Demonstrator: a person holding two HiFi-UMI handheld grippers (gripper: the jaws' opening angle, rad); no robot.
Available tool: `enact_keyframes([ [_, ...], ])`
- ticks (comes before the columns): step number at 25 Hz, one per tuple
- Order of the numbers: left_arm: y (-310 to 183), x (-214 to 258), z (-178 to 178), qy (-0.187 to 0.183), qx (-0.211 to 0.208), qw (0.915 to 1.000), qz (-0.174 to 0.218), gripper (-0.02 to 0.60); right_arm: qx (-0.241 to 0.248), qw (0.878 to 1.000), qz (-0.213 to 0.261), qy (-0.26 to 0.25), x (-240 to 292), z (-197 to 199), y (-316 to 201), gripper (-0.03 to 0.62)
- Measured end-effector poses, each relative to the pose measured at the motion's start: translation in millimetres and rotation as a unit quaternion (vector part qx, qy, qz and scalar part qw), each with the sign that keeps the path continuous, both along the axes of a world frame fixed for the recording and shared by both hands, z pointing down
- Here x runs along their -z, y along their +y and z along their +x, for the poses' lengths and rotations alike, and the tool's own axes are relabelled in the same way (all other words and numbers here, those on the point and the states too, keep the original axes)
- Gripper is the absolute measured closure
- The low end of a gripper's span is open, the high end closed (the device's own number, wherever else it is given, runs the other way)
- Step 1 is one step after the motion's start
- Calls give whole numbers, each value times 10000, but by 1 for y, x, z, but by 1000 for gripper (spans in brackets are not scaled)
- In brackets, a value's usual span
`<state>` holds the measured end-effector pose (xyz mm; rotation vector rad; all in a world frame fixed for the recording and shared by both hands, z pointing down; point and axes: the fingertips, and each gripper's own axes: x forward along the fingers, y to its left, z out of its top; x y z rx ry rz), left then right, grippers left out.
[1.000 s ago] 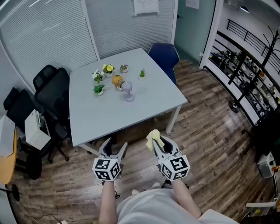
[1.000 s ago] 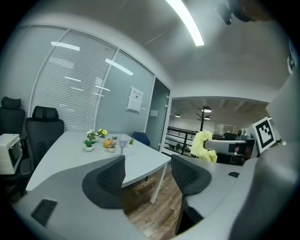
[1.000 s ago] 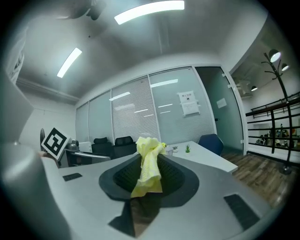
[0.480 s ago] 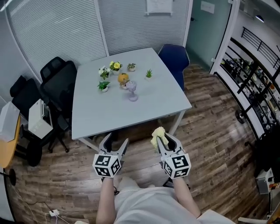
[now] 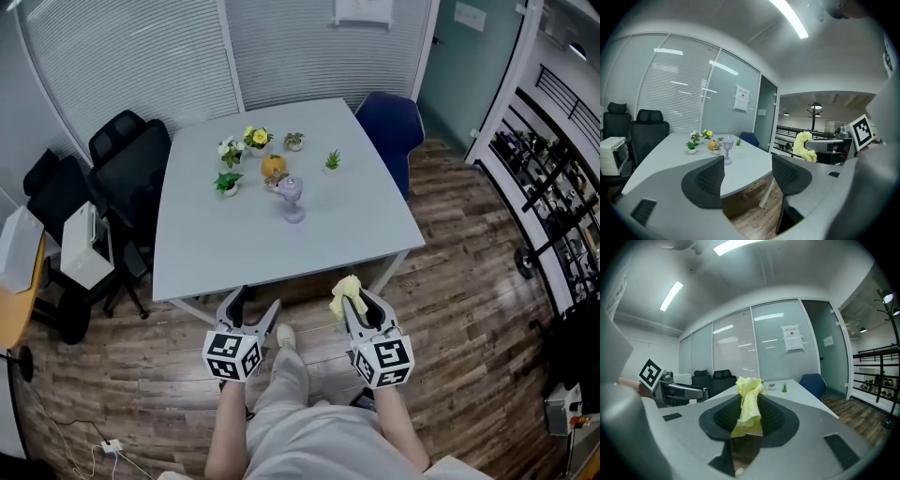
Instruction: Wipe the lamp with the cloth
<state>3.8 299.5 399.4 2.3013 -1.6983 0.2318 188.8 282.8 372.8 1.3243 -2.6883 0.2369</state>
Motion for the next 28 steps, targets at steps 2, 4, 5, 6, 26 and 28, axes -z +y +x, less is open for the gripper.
enact_keyframes([
  [2,-25,-8,1,68,-91,9999,-23,282,-68,9999,-4,82,-4,1,-21,480],
  [4,-56,-14,-3,99,-184,9998,-37,282,-143,9998,-7,146,-9,-4,-48,480],
  [5,-73,-16,-7,100,-221,9997,-33,282,-174,9997,-7,164,-10,-8,-63,480],
  [6,-90,-17,-10,98,-259,9996,-31,282,-202,9996,2,181,-11,-11,-78,480],
  [26,-338,-88,-74,-85,-1391,9856,-958,278,-676,9960,-437,382,-34,-89,-314,480],
  [28,-344,-98,-75,-60,-1612,9812,-1057,278,-715,9954,-481,430,-38,-94,-323,480],
])
